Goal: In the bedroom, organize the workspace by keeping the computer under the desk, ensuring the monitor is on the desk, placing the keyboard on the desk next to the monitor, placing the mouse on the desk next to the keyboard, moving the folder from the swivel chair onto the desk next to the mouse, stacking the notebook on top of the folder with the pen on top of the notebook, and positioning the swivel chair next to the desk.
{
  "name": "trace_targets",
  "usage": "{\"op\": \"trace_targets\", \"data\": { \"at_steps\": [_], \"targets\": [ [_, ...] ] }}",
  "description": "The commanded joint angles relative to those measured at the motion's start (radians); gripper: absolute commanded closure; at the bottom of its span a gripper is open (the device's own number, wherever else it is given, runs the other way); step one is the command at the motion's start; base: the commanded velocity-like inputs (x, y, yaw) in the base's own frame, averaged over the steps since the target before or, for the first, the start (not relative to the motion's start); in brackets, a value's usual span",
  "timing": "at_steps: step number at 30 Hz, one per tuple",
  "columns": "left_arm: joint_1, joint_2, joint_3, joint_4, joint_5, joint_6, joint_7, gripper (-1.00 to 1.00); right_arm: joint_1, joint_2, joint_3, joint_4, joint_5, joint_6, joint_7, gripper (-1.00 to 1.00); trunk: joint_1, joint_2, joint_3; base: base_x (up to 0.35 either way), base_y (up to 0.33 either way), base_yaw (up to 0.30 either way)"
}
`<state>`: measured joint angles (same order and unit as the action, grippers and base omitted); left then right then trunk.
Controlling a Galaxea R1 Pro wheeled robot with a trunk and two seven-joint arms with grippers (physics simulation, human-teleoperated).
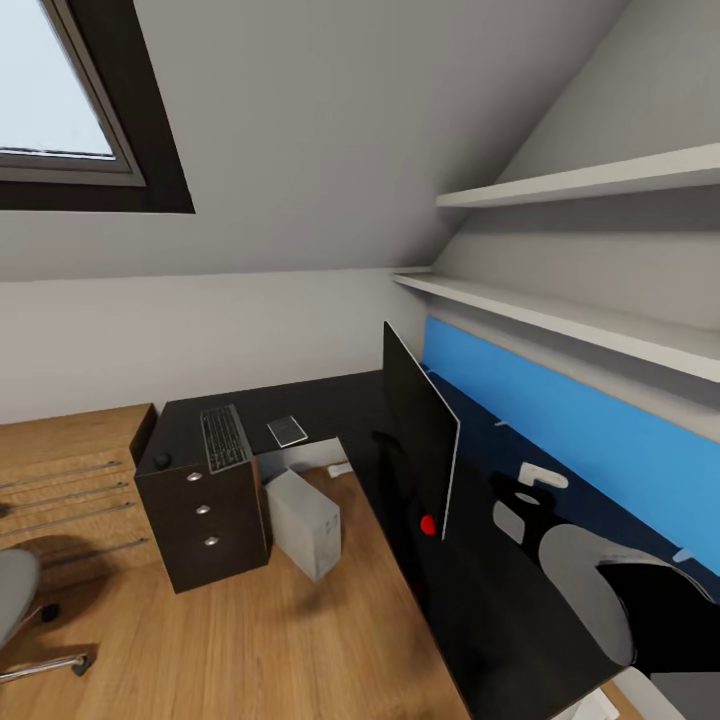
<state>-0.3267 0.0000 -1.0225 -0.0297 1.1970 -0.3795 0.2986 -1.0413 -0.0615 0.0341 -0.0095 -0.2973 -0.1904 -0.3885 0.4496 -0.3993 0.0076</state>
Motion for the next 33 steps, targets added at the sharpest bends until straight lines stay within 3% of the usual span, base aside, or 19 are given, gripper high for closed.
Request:
{"op": "trace_targets", "data": {
  "at_steps": [1,25,33],
  "targets": [
    [0.0,0.0,-0.008,-0.001,0.004,-0.001,0.007,-1.0,0.0,0.001,0.004,0.0,-0.008,-0.004,0.0,-1.0,0.0,-0.001,0.0,0.002,0.0,0.089],
    [0.0,0.002,-0.007,-0.001,0.006,-0.001,0.008,-1.0,0.0,0.003,0.004,0.0,-0.005,-0.004,0.0,-1.0,0.0,-0.001,0.0,0.0,0.0,0.218],
    [0.0,0.002,-0.007,-0.001,0.006,-0.001,0.008,-1.0,0.0,0.005,0.005,0.001,0.017,-0.004,0.0,-1.0,0.0,-0.001,0.0,0.0,0.0,0.141]
  ]
}}
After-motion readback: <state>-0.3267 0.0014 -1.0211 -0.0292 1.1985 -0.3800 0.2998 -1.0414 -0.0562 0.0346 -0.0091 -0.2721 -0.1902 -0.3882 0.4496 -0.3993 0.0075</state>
